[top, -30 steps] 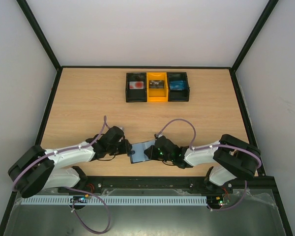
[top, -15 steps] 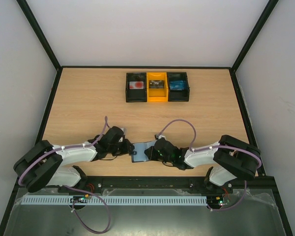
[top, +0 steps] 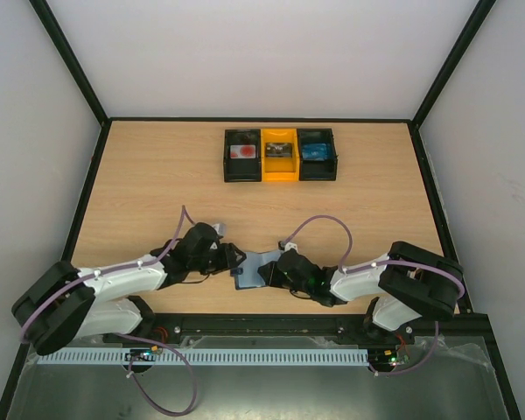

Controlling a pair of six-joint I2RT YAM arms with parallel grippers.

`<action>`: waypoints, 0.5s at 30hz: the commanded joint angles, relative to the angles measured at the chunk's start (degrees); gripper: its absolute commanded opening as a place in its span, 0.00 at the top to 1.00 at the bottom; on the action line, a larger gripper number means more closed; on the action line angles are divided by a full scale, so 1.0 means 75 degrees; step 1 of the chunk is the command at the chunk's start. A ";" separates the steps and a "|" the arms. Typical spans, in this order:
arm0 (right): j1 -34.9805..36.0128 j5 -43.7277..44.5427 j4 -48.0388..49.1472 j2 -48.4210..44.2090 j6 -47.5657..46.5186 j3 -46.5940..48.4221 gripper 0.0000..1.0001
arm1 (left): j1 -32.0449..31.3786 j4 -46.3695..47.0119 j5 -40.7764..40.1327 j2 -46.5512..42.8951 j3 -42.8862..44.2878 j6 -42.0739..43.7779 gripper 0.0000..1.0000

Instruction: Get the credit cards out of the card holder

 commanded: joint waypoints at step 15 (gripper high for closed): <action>0.0084 0.0331 -0.0111 0.0021 0.0178 -0.0269 0.86 | -0.0036 0.0609 0.0229 0.0889 0.0247 -0.0080 0.48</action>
